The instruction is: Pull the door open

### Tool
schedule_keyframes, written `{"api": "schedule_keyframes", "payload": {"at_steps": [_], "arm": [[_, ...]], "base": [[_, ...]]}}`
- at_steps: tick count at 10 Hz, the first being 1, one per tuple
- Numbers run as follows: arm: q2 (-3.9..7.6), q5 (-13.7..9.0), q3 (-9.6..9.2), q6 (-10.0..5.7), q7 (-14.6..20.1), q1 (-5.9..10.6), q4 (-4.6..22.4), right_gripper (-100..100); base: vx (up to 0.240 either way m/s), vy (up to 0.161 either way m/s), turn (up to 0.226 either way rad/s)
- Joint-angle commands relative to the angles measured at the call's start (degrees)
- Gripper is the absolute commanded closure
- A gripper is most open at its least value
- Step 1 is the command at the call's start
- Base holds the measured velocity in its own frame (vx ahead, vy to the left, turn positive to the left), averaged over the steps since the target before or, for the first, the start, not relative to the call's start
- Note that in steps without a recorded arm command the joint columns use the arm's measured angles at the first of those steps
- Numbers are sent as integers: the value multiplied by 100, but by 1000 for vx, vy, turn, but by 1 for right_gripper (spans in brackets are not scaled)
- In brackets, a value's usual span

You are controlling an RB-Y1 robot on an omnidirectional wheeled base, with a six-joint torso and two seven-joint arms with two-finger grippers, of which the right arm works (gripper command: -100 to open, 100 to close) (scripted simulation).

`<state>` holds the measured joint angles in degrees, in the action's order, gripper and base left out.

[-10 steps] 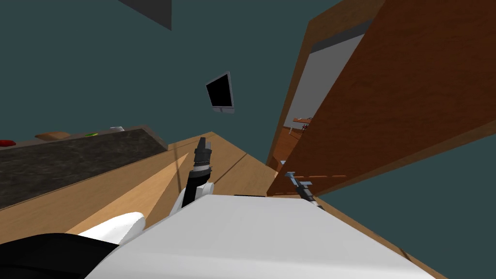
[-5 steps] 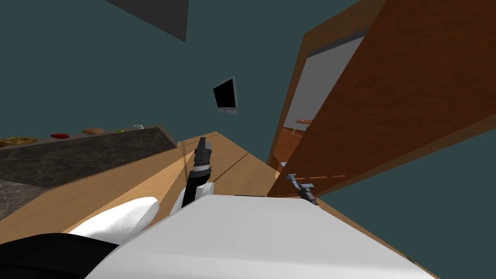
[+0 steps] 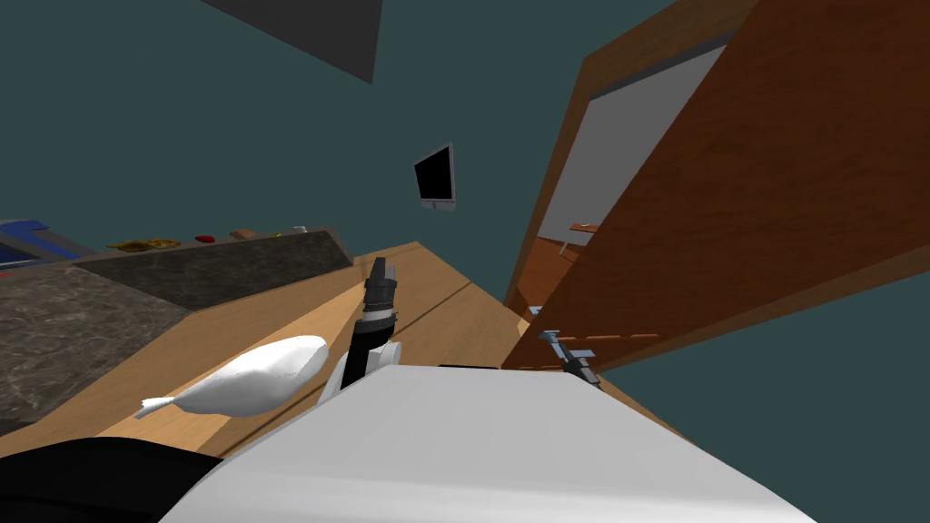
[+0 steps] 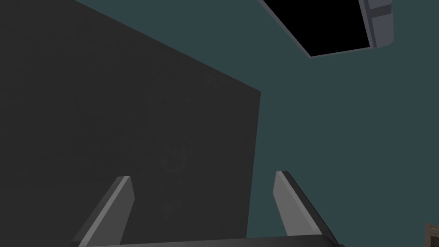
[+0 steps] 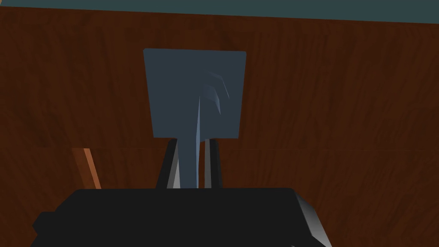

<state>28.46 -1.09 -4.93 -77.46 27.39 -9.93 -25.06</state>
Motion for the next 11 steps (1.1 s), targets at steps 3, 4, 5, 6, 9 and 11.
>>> {"api": "schedule_keyframes", "payload": {"at_steps": [3,4,5,6,9,11], "arm": [[-2,5,-11,-70,8,43,152,100],[-24,44,-93,-8,8,147,161,100],[-33,62,-132,21,8,202,159,100],[-33,62,-132,21,8,202,159,100],[-55,106,-229,94,9,338,156,100],[-82,157,-342,179,10,498,151,100]], "base": [[-73,-2,-2],[-124,-10,-13],[-202,-43,-1],[-141,-46,10],[-137,-47,-13],[-143,-47,-14]]}}
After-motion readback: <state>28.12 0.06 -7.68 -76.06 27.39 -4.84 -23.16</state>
